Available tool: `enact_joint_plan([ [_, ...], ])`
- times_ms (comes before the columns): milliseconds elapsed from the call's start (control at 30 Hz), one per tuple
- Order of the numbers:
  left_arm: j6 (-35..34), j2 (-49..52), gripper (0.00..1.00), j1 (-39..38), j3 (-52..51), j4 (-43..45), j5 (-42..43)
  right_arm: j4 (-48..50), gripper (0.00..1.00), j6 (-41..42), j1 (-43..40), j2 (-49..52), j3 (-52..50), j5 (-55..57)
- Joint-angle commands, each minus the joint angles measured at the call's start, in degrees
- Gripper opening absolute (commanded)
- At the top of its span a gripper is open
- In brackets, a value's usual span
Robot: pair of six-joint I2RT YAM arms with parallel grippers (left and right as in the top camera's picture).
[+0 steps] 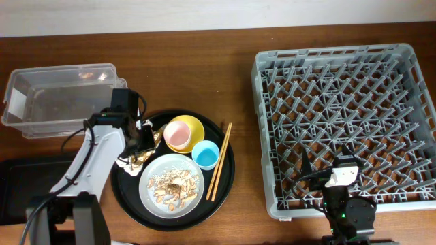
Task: Sort waste into correct bins and load items into the dishwasher rack
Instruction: 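Grasp the gold snack wrapper with the left gripper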
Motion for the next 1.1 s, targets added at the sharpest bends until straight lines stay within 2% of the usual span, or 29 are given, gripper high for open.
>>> enact_joint_plan([
  [0,4.4,-1.0,0.48,-0.2,-2.4,2.9,3.3,-0.1,0.98,0.1,0.2,-0.4,-0.5,0.3],
  [133,6.8,-1.0,0.55,-0.2,-2.8,4.9,3.1,-0.1,0.98,0.1,0.2,-0.4,-0.5,0.3],
  [467,10.5,-1.0,0.55,-0.2,-2.8,7.3,2.4,-0.1,0.98,0.1,0.2,-0.4,-0.5,0.3],
  [1067,10.5,-0.3,0.54,-0.3,-6.6,13.5,2.1,-0.1,0.99,0.1,0.2,-0.4,-0.5,0.3],
])
